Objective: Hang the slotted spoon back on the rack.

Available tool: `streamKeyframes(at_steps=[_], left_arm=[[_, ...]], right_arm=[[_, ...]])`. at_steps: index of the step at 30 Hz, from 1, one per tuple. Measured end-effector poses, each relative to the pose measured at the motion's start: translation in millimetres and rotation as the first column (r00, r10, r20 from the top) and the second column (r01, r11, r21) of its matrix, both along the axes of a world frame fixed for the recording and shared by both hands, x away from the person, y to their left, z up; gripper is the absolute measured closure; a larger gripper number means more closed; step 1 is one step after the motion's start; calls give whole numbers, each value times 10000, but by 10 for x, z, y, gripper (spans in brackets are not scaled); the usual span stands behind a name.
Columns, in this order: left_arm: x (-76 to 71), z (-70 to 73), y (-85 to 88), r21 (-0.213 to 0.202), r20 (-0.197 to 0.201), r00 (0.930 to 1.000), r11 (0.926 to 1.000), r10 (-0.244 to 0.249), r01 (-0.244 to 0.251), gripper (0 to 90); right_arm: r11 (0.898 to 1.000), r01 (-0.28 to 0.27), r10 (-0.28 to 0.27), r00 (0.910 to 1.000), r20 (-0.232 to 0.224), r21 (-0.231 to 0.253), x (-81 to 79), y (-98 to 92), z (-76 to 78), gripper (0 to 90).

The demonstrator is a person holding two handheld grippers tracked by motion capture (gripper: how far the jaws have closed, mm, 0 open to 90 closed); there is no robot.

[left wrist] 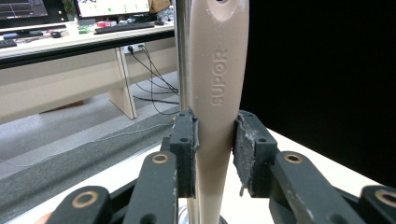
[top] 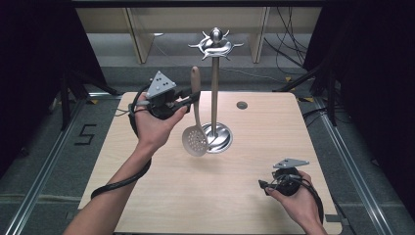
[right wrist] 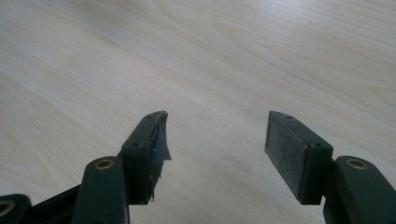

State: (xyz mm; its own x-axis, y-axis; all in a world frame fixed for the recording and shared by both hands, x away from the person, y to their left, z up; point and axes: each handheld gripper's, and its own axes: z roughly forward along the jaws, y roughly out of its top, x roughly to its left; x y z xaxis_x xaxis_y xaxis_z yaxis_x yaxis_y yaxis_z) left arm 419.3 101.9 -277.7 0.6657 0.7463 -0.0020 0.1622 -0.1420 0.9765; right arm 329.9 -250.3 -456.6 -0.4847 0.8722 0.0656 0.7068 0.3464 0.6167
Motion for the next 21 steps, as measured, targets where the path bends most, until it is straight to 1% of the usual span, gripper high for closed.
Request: streamKeyframes(at_steps=[6, 15, 19, 21], left_arm=[[12, 45, -12, 34, 55, 10000, 10000, 2, -2, 698], [43, 96, -40, 225, 77, 10000, 9997, -7, 6, 698], [54, 103, -60, 193, 83, 10000, 9998, -23, 21, 698], [61, 104, -73, 179, 65, 10000, 9998, -28, 27, 698]], right_arm=[[10000, 27, -26, 10000, 51, -59, -2, -5, 9, 392], [10000, 22, -22, 10000, 37, -67, -2, -4, 12, 392], [10000, 28, -28, 10000, 48, -64, -1, -5, 12, 391], [10000, -31, 32, 9999, 138, -84, 3, -6, 14, 392]])
